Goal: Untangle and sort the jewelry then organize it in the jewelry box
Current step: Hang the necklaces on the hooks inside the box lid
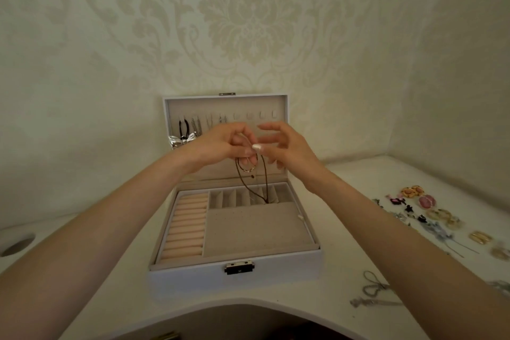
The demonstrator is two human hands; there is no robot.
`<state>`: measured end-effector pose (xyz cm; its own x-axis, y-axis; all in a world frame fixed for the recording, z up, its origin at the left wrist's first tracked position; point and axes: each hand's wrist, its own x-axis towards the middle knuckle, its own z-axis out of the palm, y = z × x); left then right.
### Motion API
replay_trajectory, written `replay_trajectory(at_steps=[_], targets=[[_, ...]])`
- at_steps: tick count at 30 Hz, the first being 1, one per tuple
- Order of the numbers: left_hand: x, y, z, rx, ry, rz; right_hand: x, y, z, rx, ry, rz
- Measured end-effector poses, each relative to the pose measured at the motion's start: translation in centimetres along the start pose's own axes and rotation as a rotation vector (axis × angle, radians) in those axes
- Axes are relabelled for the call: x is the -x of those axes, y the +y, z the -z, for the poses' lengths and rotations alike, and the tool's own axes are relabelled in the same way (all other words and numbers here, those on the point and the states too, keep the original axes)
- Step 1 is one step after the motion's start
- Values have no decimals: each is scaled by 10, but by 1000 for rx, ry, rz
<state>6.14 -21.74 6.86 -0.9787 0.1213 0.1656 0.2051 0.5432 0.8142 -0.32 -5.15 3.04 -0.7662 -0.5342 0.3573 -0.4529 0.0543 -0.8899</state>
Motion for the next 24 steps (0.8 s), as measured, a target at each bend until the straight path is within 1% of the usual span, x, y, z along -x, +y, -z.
replay_trajectory(at_steps=[1,2,6,9,12,14,17,21,22,24], targets=[[0,2,0,-28,19,-9,-2,-2,-1,-39,-69,-48],[0,3,1,-55,45,-14,-3,-2,-2,-69,-101,-70],[0,1,4,-108,136,-28,-11,-1,-6,-195,-101,-105],[0,-4,7,-96,210,-25,-16,-2,-8,-204,-111,-142],[1,-8,8,-71,275,-6,-22,-4,-12,-159,-50,-155],[0,-12,7,-90,399,17,-28,-5,-16,-147,10,-158],[-4,-15,7,-42,599,38,-35,-7,-22,-215,76,-173],[-16,-22,9,81,717,55,-44,-11,-31,-300,189,-178],[-20,-24,9,88,756,62,-48,-13,-34,-316,233,-172],[-28,-25,8,29,853,94,-54,-17,-39,-314,328,-154]])
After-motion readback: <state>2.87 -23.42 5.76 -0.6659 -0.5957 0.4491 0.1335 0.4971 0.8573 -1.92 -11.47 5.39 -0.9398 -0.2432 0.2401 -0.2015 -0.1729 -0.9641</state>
